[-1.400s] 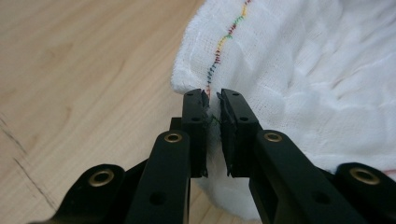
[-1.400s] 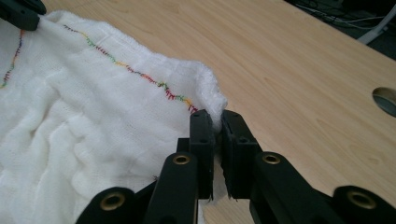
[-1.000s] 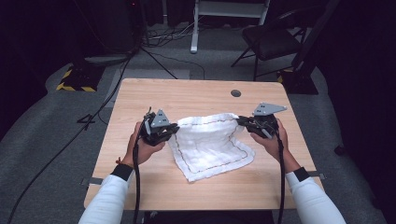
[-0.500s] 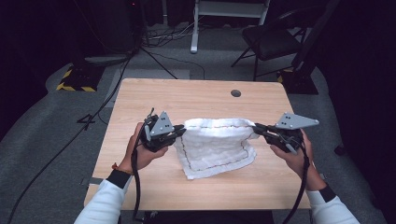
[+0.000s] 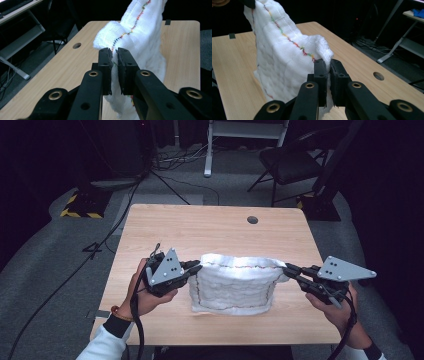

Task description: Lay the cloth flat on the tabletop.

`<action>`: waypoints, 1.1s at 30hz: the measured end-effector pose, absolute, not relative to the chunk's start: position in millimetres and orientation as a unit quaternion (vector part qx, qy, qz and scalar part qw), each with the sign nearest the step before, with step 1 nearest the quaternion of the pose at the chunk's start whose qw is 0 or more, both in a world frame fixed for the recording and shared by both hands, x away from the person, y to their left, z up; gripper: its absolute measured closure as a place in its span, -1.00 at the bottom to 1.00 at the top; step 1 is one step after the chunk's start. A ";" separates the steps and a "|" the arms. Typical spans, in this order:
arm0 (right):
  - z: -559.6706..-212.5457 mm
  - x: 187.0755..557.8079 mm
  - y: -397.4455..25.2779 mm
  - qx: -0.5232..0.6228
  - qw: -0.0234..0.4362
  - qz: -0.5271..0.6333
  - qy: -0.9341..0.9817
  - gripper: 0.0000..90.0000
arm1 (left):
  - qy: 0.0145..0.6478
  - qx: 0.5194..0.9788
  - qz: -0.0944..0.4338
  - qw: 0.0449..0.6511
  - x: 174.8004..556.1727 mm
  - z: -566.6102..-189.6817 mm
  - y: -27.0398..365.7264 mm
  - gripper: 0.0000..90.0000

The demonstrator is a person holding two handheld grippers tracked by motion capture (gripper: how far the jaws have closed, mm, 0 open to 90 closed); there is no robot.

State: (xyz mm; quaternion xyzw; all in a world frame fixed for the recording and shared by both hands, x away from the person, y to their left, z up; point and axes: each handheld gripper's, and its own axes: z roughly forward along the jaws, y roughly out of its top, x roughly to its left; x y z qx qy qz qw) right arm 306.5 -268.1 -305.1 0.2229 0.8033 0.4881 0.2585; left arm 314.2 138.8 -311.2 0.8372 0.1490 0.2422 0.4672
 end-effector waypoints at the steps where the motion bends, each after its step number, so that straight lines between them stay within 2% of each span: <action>1: -303.1 306.4 -268.3 0.222 0.261 0.489 0.802 0.87 | 0.150 0.837 0.241 0.467 316.6 -309.5 138.6 0.82; 5: -301.8 313.9 -268.8 0.230 0.264 0.489 0.799 0.87 | 0.166 0.839 0.243 0.458 336.1 -309.2 134.9 0.82; 9: -313.6 346.3 -268.1 0.256 0.267 0.481 0.795 0.87 | 0.196 0.845 0.233 0.439 376.4 -323.5 125.1 0.81; 10: -313.6 346.3 -268.1 0.256 0.267 0.481 0.795 0.87 | 0.196 0.845 0.233 0.439 376.4 -323.5 125.1 0.81; 14: -328.7 380.7 -266.4 0.281 0.272 0.466 0.794 0.88 | 0.226 0.851 0.222 0.418 415.8 -342.3 116.2 0.81; 16: -342.2 409.9 -265.2 0.295 0.283 0.449 0.794 0.88 | 0.248 0.855 0.225 0.396 444.8 -358.4 109.7 0.81; 18: -347.2 420.3 -265.0 0.302 0.280 0.445 0.795 0.88 | 0.255 0.855 0.226 0.390 453.9 -363.5 108.2 0.81; 23: -374.6 477.2 -259.3 0.330 0.270 0.414 0.804 0.88 | 0.301 0.849 0.235 0.365 500.3 -389.7 98.9 0.77; 25: -382.0 494.0 -257.7 0.337 0.276 0.403 0.805 0.87 | 0.325 0.841 0.250 0.352 512.5 -397.6 94.7 0.65; 26: -385.4 502.3 -257.4 0.341 0.274 0.395 0.808 0.80 | 0.342 0.835 0.249 0.351 518.0 -401.8 93.3 0.53; 27: -389.4 510.8 -256.9 0.348 0.277 0.382 0.810 0.63 | 0.355 0.832 0.244 0.349 521.6 -405.8 91.4 0.36; 28: -389.4 510.8 -256.9 0.348 0.277 0.382 0.810 0.63 | 0.355 0.832 0.244 0.349 521.6 -405.8 91.4 0.18; 29: -397.4 521.6 -258.2 0.364 0.288 0.365 0.807 0.46 | 0.359 0.833 0.239 0.346 522.4 -413.4 87.5 0.02; 31: -404.0 524.9 -261.0 0.377 0.269 0.360 0.810 0.24 | 0.347 0.844 0.233 0.336 516.8 -420.9 84.7 -0.19; 32: -404.0 524.9 -261.0 0.377 0.269 0.360 0.810 0.24 | 0.347 0.844 0.233 0.336 516.8 -420.9 84.7 -0.27; 33: -409.8 522.3 -265.3 0.388 0.239 0.363 0.813 0.07 | 0.340 0.850 0.226 0.332 513.0 -424.6 85.1 -0.33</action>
